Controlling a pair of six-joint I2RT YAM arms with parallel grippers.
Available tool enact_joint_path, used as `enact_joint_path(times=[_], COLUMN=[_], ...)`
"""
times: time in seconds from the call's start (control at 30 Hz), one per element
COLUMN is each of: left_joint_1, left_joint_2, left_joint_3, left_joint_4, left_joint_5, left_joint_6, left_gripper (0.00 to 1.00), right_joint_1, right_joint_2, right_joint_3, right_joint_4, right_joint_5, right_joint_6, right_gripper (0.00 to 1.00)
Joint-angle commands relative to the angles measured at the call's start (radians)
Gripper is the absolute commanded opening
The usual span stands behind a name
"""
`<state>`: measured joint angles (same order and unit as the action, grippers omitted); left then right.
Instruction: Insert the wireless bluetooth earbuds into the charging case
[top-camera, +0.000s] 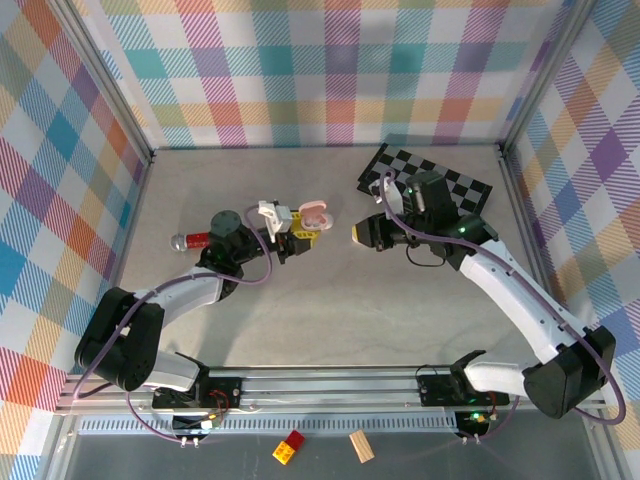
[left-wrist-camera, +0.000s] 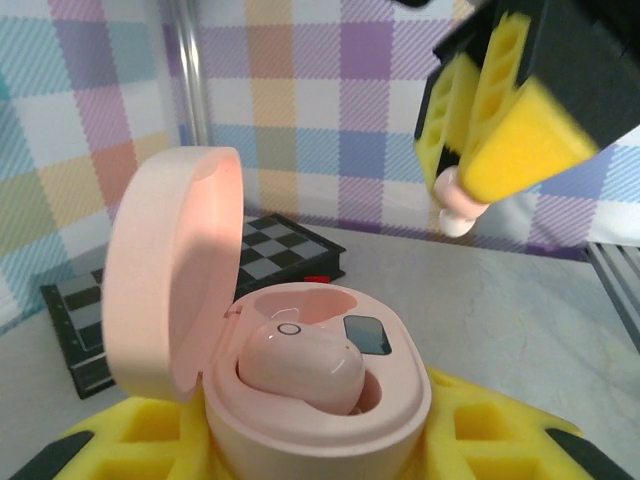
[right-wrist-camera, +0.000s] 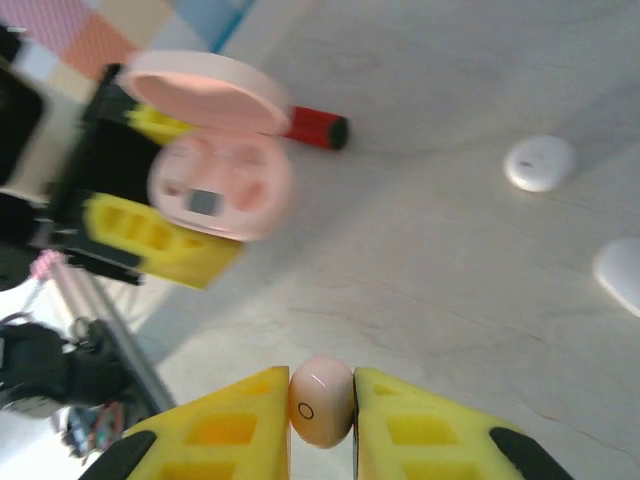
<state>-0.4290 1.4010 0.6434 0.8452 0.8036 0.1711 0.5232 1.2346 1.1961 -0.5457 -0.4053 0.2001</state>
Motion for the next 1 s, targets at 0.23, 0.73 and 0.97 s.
enact_joint_path(times=[0.23, 0.73, 0.97], left_joint_1=[-0.063, -0.091, -0.091], left_joint_2=[-0.031, -0.029, -0.022], left_joint_3=[0.054, 0.074, 0.074], left_joint_4=[-0.117, -0.12, -0.116], left_joint_5=[0.064, 0.062, 0.052], left_joint_6=[0.087, 0.096, 0.096], left_gripper=[0.29, 0.29, 0.3], right_joint_1=[-0.005, -0.015, -0.037], right_joint_2=[0.049, 0.146, 0.158], right_joint_3=[0.066, 0.087, 0.084], right_joint_4=[0.114, 0.068, 0.063], right_joint_5=[-0.278, -0.268, -0.273], right_joint_6=[0.004, -0.025, -0.015], right_gripper=[0.19, 0.18, 0.18])
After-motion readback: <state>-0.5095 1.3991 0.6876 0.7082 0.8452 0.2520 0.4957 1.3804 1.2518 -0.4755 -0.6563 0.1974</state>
